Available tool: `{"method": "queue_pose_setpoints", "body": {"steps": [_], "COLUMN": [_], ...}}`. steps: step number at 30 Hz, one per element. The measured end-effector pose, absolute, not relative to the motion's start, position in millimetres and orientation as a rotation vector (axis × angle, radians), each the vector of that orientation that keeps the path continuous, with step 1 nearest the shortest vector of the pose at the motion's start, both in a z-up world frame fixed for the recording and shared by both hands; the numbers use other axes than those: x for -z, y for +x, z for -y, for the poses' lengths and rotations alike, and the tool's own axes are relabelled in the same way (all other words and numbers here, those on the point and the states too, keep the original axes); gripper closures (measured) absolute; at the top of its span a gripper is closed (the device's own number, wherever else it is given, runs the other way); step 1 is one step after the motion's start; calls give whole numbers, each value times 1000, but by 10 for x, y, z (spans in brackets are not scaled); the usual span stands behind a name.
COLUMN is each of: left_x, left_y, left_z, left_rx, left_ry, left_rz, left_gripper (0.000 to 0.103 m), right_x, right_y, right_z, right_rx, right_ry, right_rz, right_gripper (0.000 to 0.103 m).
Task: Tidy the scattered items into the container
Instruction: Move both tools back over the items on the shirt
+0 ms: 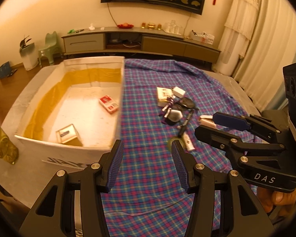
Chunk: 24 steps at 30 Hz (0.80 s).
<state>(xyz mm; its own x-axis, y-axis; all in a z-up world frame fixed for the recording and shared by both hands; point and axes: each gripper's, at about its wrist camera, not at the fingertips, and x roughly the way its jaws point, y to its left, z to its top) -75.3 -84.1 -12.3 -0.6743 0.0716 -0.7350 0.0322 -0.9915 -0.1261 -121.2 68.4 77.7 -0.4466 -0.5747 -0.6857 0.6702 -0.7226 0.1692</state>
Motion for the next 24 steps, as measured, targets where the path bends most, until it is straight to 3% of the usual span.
{"method": "queue_pose_setpoints", "body": {"steps": [24], "left_x": [890], "left_y": [-1296], "left_z": [-33], "left_rx": [-2665], "left_ry": [-1402], "left_rz": [178], "left_gripper": [50], "right_x": [-203], "right_y": [-1663], "right_z": [-1886], "right_rx": [2305], "right_ry": [1151], "right_rz": [45], "right_gripper": [48]}}
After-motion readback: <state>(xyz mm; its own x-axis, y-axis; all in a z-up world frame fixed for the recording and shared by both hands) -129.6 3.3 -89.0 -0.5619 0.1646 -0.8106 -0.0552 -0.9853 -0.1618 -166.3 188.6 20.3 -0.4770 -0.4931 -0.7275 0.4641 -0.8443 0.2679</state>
